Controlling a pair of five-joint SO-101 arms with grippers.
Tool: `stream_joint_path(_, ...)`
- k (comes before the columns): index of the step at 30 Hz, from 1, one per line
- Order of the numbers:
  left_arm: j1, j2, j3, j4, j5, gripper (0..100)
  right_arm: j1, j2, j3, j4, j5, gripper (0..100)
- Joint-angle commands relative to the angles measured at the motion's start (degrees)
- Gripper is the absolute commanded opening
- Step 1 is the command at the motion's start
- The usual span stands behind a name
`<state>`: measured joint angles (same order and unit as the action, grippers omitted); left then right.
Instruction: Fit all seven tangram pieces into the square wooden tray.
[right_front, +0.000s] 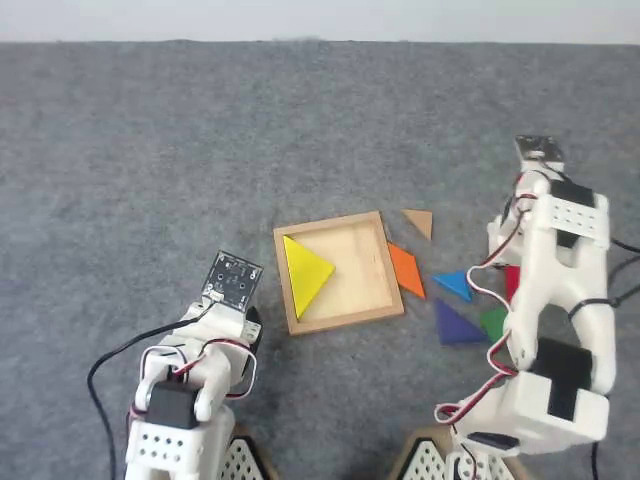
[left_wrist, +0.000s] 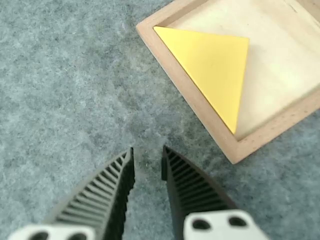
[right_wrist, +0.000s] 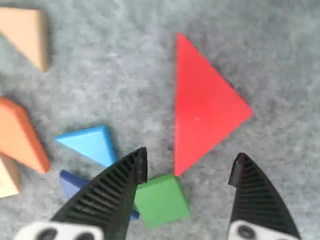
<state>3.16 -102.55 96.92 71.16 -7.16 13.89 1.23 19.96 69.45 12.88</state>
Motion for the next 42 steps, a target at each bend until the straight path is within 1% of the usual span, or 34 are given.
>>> stream_joint_path(1,0.09,-0.09,-0.40,0.26,0.35,9,1.54,0.48,-3.52,-3.12,-0.18,27.8)
stream_joint_path(3,0.09,-0.09,-0.40,0.26,0.35,9,1.54,2.86,-4.75,-3.82,-1.49,28.0)
stream_joint_path(7,0.09,-0.09,-0.40,0.26,0.35,9,2.51,6.73,-9.85,-1.80,0.09,28.0)
stream_joint_path(14,0.09,-0.09,-0.40,0.26,0.35,9,2.59,11.91,-16.26,-0.57,0.18,28.2)
stream_joint_path(19,0.09,-0.09,-0.40,0.26,0.35,9,2.59,14.29,-15.03,-0.84,0.18,30.9)
stream_joint_path(25,0.09,-0.09,-0.40,0.26,0.35,9,1.63,16.04,-14.07,-1.36,0.18,30.9)
stream_joint_path(34,0.09,-0.09,-0.40,0.26,0.35,9,1.27,21.49,-14.24,-5.76,0.44,31.0)
stream_joint_path(37,0.09,-0.09,-0.40,0.26,0.35,9,1.27,23.25,-16.26,-4.70,2.20,30.9)
stream_joint_path(42,0.09,-0.09,-0.40,0.26,0.35,9,1.10,24.66,-17.85,-3.74,2.20,30.7)
